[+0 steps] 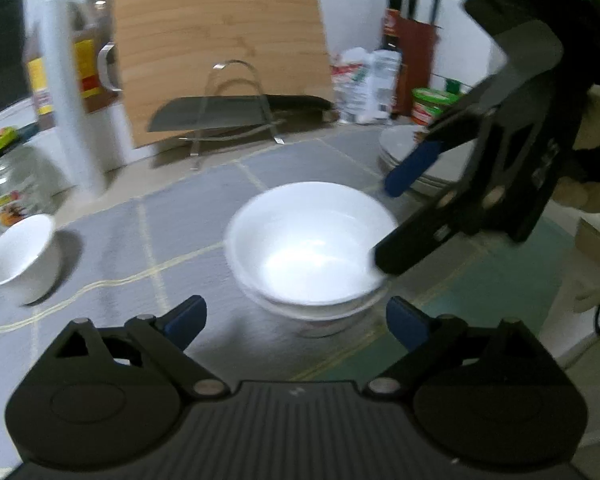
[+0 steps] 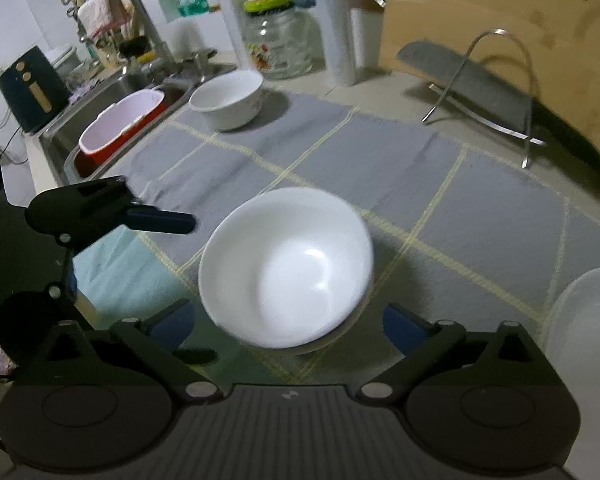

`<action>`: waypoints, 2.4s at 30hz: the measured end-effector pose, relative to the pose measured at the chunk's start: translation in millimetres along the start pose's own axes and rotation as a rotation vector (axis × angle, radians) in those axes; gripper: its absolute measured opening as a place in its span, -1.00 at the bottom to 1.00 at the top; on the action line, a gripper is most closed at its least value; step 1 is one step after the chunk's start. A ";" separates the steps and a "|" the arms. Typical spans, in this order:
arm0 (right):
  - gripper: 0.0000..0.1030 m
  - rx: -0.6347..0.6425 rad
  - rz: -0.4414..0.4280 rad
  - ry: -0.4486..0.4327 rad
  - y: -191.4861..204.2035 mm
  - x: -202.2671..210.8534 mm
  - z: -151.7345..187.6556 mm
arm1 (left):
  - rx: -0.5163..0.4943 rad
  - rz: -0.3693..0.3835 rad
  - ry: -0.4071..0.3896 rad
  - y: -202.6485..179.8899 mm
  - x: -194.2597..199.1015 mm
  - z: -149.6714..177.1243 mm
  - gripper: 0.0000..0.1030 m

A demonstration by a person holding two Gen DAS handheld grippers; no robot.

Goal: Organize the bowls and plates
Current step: 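Lower the bowl into the first bowl and open the right tool, then move the right tool to the last white bowl by the sink, then grip the rim of the white bowl with the right tool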

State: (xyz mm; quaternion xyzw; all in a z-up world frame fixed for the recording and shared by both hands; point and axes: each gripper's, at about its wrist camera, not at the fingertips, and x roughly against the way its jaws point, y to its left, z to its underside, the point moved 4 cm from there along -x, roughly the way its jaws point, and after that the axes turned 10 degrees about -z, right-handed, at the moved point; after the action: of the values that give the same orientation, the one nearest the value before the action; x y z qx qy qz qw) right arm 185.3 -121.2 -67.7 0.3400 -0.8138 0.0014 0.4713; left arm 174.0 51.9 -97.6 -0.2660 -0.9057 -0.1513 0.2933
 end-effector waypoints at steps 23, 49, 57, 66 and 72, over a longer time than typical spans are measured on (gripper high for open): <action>1.00 0.301 0.132 -0.035 52.2 -81.0 -130.8 | 0.200 -0.326 -0.054 154.2 -8.3 19.6 0.96; 1.00 0.179 -0.178 -0.001 30.6 -208.6 -232.8 | 0.235 -0.379 -0.011 210.3 -87.5 18.6 0.96; 1.00 0.172 -0.216 0.032 31.4 -236.2 -240.9 | 0.217 -0.359 -0.024 211.2 -93.1 15.7 0.90; 0.95 0.189 -0.253 0.056 34.7 -244.8 -240.4 | 0.200 -0.355 -0.039 214.4 -97.9 10.5 0.75; 0.94 0.187 -0.256 0.052 34.3 -246.5 -240.8 | 0.197 -0.352 -0.046 216.3 -99.1 8.5 0.72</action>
State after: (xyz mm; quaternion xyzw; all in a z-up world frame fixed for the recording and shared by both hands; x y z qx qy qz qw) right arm 430.8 118.9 -112.3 0.4830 -0.7478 0.0260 0.4547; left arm 361.6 192.3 -139.4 -0.0772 -0.9550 -0.1049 0.2663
